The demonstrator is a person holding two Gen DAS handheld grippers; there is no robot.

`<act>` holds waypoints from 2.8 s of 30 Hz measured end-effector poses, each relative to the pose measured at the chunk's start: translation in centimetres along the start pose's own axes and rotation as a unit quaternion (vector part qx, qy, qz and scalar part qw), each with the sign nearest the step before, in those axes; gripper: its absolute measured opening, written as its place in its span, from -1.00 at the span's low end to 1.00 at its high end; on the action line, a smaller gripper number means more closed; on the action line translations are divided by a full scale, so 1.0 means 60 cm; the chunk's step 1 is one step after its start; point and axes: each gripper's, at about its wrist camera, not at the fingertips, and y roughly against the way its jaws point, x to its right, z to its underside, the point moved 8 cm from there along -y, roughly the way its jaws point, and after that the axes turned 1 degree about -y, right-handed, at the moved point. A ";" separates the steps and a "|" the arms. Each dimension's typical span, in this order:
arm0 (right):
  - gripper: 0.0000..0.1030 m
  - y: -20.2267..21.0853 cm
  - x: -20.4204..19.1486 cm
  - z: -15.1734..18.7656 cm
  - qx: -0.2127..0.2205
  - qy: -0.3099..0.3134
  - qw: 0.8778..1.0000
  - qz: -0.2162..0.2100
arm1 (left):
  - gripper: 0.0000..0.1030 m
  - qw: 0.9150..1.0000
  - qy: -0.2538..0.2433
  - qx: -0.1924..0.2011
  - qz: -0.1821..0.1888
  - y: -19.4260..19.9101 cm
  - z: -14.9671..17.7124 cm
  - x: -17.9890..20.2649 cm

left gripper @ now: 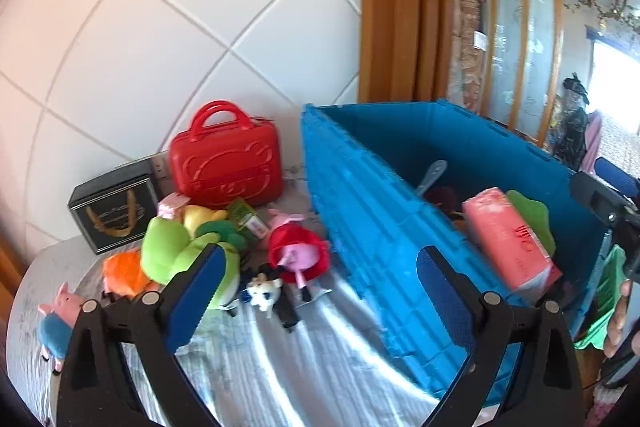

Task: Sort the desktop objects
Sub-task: 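Withdraw both tools from the bin toward the green frog plush, then grasp the large green frog plush with both tools from either side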

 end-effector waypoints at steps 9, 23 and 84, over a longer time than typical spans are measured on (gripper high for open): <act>1.00 -0.068 -0.248 0.004 -0.023 0.053 0.992 -0.112 | 0.90 0.989 0.078 -0.040 -0.116 0.019 0.090 -0.280; 1.00 -0.305 -0.437 0.140 -0.185 0.057 0.973 -0.127 | 0.90 0.973 0.142 -0.116 -0.138 -0.095 0.159 -0.474; 1.00 -0.407 -0.548 0.410 -0.387 0.046 0.902 -0.185 | 0.90 0.947 0.081 -0.307 -0.053 -0.288 0.416 -0.430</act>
